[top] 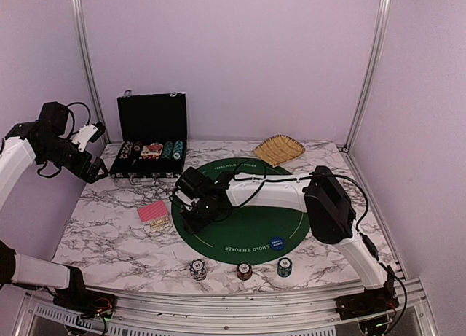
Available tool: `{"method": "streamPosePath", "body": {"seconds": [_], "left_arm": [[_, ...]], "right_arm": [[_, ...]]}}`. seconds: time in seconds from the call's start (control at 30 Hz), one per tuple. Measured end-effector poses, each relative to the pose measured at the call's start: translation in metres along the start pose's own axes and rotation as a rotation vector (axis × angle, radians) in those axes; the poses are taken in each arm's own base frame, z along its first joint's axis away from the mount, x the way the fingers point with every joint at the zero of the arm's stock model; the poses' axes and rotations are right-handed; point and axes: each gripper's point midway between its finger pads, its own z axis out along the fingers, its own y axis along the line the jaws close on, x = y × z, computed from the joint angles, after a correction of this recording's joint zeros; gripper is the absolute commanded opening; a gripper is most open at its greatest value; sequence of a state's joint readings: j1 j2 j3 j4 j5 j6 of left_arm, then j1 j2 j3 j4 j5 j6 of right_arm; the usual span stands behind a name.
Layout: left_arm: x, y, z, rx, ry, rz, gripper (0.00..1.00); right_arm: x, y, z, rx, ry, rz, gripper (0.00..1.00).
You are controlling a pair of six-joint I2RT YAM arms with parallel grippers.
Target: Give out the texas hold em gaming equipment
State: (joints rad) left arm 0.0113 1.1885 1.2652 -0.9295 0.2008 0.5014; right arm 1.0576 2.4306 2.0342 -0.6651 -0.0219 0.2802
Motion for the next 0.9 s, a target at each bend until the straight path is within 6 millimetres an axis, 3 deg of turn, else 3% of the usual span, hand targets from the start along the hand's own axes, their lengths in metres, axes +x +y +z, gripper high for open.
{"method": "streamPosePath", "body": {"seconds": [0.2,0.37,0.67,0.9], "left_arm": [[0.0000,0.0000,0.0000,0.000,0.000,0.001,0.99],[0.0000,-0.0001,-0.0001,0.000,0.000,0.002,0.99],[0.0000,-0.0001,-0.0001,0.000,0.000,0.002,0.99],[0.0000,-0.0001,-0.0001,0.000,0.000,0.002,0.99]], "right_arm": [[-0.0053,-0.0019,0.0030,-0.005,-0.024,0.013,0.23],[-0.0069,-0.0036,0.0053,-0.012,-0.036,0.020,0.36],[-0.0067,-0.0047,0.0049,-0.017,-0.053,0.021,0.40],[-0.0067,-0.0048,0.0037,-0.021,-0.058,0.019,0.52]]}}
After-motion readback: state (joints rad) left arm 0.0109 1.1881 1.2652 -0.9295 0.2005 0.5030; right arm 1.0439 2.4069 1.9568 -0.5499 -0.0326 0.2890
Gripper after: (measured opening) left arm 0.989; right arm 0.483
